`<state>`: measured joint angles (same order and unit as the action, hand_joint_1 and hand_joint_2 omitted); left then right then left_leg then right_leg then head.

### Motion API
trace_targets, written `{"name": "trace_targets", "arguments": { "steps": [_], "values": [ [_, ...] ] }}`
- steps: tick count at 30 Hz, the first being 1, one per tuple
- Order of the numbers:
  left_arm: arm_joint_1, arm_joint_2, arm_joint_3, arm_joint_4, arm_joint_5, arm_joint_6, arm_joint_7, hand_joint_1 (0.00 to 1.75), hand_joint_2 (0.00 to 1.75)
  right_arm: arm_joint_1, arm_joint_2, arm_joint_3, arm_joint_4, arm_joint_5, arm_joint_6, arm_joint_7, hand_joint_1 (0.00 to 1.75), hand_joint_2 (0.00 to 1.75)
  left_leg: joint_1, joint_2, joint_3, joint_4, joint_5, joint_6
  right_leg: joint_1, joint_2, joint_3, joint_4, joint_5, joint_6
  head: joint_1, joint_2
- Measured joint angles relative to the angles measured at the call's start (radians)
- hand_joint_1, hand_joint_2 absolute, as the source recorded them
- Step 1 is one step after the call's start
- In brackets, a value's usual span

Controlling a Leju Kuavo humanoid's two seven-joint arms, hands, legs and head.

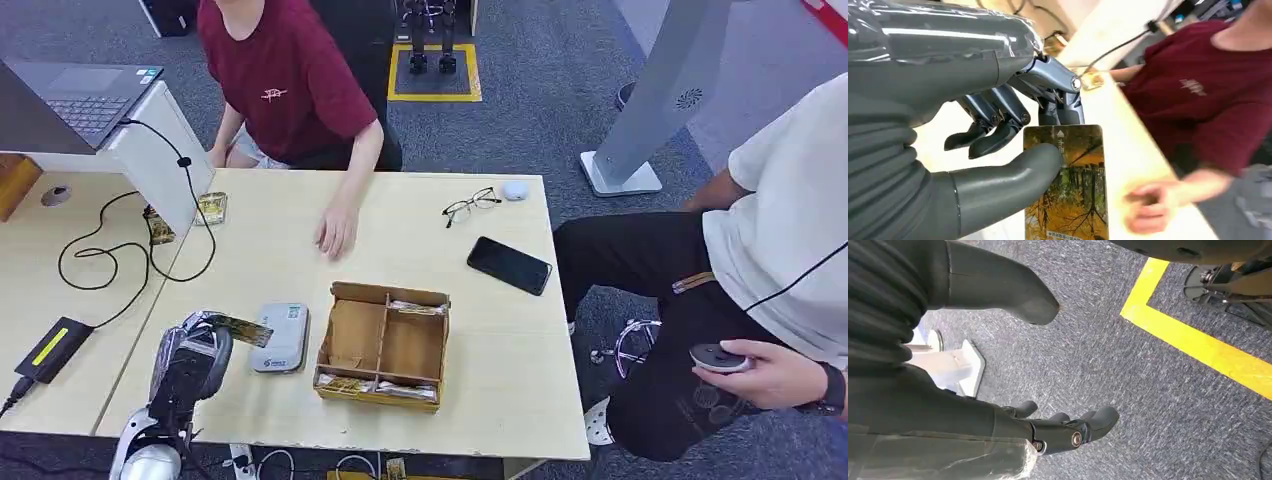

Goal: Pass the card to the sensor for recognition and then transmit it.

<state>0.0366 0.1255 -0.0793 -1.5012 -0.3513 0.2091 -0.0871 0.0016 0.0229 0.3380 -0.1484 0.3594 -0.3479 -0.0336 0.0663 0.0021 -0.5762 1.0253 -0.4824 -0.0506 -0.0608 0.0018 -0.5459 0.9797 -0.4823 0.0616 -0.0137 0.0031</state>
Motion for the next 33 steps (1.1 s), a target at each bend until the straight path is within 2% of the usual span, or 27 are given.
{"name": "trace_targets", "arguments": {
  "steps": [4, 9, 15, 21, 25, 33],
  "values": [
    [-0.025, 0.0, 0.0, 0.042, -0.005, -0.019, 0.065, 1.75, 1.75, 0.0, 0.0, 0.0, 0.0, 0.008, -0.003, 0.009, 0.0, 1.75, 0.0, 0.0, 0.0, 0.0, 0.0, 0.0, 0.0, 0.0, 0.0, 0.0, 0.0, 0.0, 0.0, 0.0],
    [-0.04, -0.001, 0.0, 0.076, -0.015, -0.022, 0.07, 1.75, 1.75, -0.001, 0.0, 0.0, 0.0, 0.01, -0.004, 0.011, 0.0, 1.75, 0.0, 0.0, 0.0, 0.0, 0.0, 0.0, 0.0, 0.0, 0.0, 0.0, 0.0, 0.0, 0.0, 0.0],
    [-0.078, -0.007, -0.026, 0.155, -0.185, 0.021, 0.158, 1.75, 1.75, -0.003, 0.002, 0.0, -0.001, 0.015, 0.0, 0.024, 0.0, 1.75, 0.0, 0.0, 0.0, 0.0, 0.0, 0.0, 0.0, 0.0, 0.0, 0.0, 0.0, 0.0, 0.0, 0.0],
    [-0.108, -0.031, -0.042, 0.236, -0.242, 0.045, 0.159, 1.75, 1.75, -0.007, 0.006, 0.002, -0.001, 0.029, 0.0, 0.034, 0.0, 1.75, 0.0, 0.0, 0.0, 0.0, 0.0, 0.0, 0.0, 0.0, 0.0, 0.0, 0.0, 0.0, 0.0, 0.0],
    [-0.113, -0.044, -0.046, 0.268, -0.299, 0.052, 0.184, 1.75, 1.75, -0.007, 0.008, 0.006, -0.001, 0.031, 0.001, 0.037, 0.0, 1.75, 0.0, 0.0, 0.0, 0.0, 0.0, 0.0, 0.0, 0.0, 0.0, 0.0, 0.0, 0.0, 0.0, 0.0],
    [-0.133, -0.064, -0.048, 0.323, -0.341, 0.069, 0.189, 1.75, 1.75, -0.01, 0.01, 0.011, -0.002, 0.038, -0.001, 0.038, 0.0, 1.75, 0.0, 0.0, 0.0, 0.0, 0.0, 0.0, 0.0, 0.0, 0.001, 0.0, 0.0, 0.0, 0.0, 0.0]
  ]
}}
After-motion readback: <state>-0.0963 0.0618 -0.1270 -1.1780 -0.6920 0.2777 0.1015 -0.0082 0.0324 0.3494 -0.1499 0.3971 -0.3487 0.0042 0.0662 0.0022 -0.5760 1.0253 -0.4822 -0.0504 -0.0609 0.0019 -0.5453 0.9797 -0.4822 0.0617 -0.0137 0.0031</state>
